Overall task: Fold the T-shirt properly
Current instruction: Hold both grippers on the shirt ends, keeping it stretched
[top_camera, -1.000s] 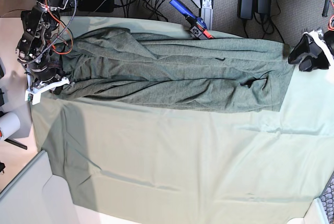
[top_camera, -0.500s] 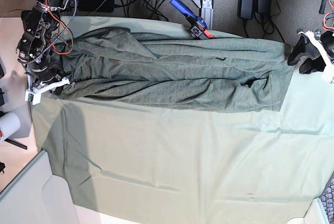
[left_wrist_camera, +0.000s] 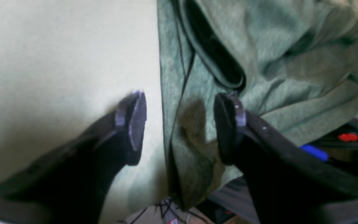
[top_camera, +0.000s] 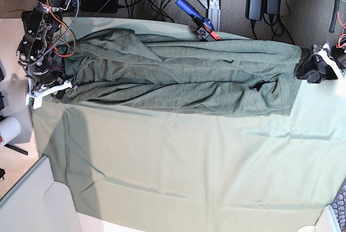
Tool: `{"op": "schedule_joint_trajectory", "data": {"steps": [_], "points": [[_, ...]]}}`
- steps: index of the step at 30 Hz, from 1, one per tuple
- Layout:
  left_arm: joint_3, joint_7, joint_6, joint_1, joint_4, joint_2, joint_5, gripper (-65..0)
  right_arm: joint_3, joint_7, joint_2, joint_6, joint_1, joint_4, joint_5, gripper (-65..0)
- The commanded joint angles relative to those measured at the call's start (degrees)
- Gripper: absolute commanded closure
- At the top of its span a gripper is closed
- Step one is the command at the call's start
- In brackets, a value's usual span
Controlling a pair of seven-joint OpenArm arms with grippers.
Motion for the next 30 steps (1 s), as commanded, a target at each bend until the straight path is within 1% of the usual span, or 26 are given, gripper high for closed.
{"op": "schedule_joint_trajectory", "data": {"steps": [1, 7, 10, 13, 16, 20, 25, 30], "points": [[-0.37, -0.72, -0.71, -0.31, 0.37, -0.79, -1.66, -39.0, 0.37, 1.25, 1.25, -0.13, 0.92, 0.96, 0.44, 0.0], [-0.37, 0.22, -0.71, -0.44, -1.42, -0.76, -4.26, -39.0, 0.37, 1.25, 1.25, -0.13, 0.92, 0.96, 0.48, 0.0], [-0.37, 1.53, -0.71, -1.62, -4.00, -0.72, -5.84, -39.0, 0.37, 1.25, 1.25, -0.13, 0.92, 0.96, 0.48, 0.0], [-0.37, 2.49, -0.71, -2.93, -5.60, -0.26, -6.16, -39.0, 0.37, 0.85, 1.27, -0.11, 0.92, 0.96, 0.46, 0.0], [-0.37, 4.00, -0.71, -3.17, -5.53, 0.42, -8.15, -39.0, 0.37, 0.81, 1.25, -0.11, 0.90, 0.96, 0.46, 0.0], [-0.35, 4.94, -0.71, -3.15, -5.49, 1.70, -8.28, -39.0, 0.37, 0.83, 1.25, -0.11, 0.94, 0.96, 0.48, 0.0], [-0.35, 6.80, -0.71, -3.15, -3.02, 1.75, -9.07, -39.0, 0.37, 0.83, 1.25, -0.11, 0.92, 0.96, 0.46, 0.0], [-0.11, 6.93, -0.71, -3.13, -1.09, 1.75, -8.59, -39.0, 0.37, 0.83, 1.25, -0.11, 0.92, 0.96, 0.48, 0.0]]}}
